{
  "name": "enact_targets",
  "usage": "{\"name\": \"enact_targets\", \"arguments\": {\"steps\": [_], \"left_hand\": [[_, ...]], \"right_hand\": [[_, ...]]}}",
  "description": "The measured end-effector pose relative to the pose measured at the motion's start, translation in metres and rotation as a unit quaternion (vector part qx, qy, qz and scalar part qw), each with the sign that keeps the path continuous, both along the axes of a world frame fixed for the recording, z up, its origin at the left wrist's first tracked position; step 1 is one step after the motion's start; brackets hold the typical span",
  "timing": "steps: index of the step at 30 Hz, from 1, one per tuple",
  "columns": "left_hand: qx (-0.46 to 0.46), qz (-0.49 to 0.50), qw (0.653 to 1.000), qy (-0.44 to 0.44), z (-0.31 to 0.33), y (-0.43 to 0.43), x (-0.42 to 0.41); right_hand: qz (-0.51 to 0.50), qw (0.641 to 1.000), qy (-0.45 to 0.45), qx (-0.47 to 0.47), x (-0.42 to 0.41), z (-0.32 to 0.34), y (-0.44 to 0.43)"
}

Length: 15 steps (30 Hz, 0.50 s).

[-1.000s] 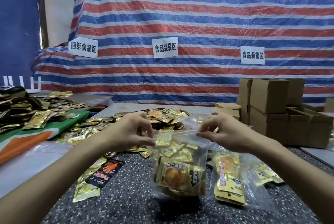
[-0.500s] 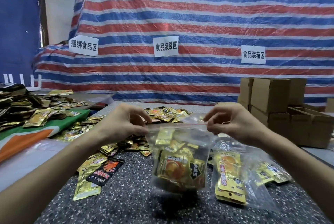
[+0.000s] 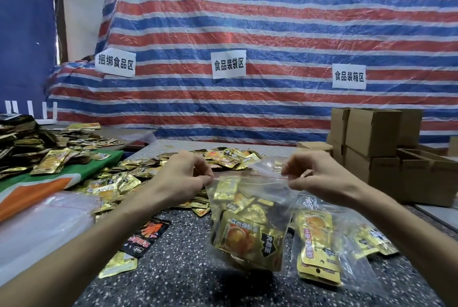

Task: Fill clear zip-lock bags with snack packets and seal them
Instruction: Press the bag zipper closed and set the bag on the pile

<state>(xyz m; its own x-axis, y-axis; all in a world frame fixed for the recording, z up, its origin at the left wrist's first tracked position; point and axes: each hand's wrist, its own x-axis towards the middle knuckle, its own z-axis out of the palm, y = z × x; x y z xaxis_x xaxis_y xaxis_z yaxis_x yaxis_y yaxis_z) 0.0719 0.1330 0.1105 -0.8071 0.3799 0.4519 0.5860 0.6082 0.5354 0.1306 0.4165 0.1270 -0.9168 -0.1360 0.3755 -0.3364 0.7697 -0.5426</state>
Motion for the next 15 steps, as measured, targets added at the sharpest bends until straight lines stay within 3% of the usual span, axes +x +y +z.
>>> {"name": "enact_targets", "arguments": {"steps": [4,7,15], "left_hand": [[0.020,-0.007,0.999,0.026,-0.003,0.010,0.005],[0.021,-0.012,0.999,0.031,-0.003,0.019,0.008],[0.044,-0.027,0.998,0.028,0.000,0.017,0.009]], "right_hand": [[0.027,0.992,0.006,0.121,0.001,0.006,-0.031],[0.058,0.986,0.028,0.152,-0.006,0.005,-0.065],[0.036,0.986,0.113,0.120,-0.010,-0.002,-0.096]]}}
